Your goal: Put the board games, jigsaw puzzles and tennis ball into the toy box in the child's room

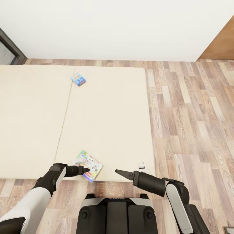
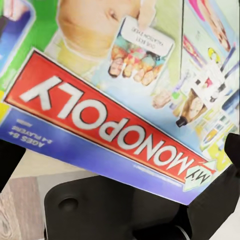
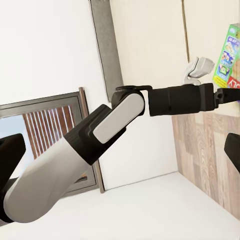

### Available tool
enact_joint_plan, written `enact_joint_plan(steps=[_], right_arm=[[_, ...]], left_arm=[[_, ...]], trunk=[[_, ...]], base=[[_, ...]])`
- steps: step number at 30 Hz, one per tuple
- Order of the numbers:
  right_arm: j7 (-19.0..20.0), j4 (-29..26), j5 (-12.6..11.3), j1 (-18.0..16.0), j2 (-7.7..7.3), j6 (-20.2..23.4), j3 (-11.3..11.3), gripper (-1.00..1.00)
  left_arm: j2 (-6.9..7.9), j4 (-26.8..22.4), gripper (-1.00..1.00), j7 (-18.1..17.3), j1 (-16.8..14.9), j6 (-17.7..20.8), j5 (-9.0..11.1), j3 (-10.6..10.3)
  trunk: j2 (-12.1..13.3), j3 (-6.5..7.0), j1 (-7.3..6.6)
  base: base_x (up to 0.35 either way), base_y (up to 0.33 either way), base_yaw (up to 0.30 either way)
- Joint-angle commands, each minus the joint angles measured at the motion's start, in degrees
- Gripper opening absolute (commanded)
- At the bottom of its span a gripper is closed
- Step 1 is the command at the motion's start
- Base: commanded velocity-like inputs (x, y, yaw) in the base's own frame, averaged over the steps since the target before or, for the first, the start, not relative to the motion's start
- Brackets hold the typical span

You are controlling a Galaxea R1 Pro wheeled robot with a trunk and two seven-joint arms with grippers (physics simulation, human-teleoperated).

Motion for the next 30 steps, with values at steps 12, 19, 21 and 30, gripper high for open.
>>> enact_joint_plan(steps=[12,19,21,30], right_arm=[[0.3,0.0,0.2,0.0,0.03,0.3,-0.1,1.00],[0.3,0.0,0.2,0.0,0.03,0.3,-0.1,1.00],[0.3,0.0,0.2,0.0,0.03,0.3,-0.1,1.00],[0.3,0.0,0.2,0.0,0.03,0.3,-0.1,1.00]], left_arm=[[-0.04,-0.1,1.00,-0.4,0.0,0.4,-0.3,0.2],[-0.04,-0.1,1.00,-0.4,0.0,0.3,-0.3,0.2],[-0.04,-0.1,1.00,-0.4,0.0,0.3,-0.3,0.2],[-0.04,-0.1,1.00,-0.4,0.0,0.3,-0.3,0.2]], trunk=[[-0.1,-0.06,0.03],[-0.1,-0.06,0.03],[-0.1,-0.06,0.03],[-0.1,-0.06,0.03]], base=[[-0.008,-0.067,0.000],[-0.028,-0.131,0.000],[-0.003,-0.020,0.000],[-0.021,-0.081,0.000]])
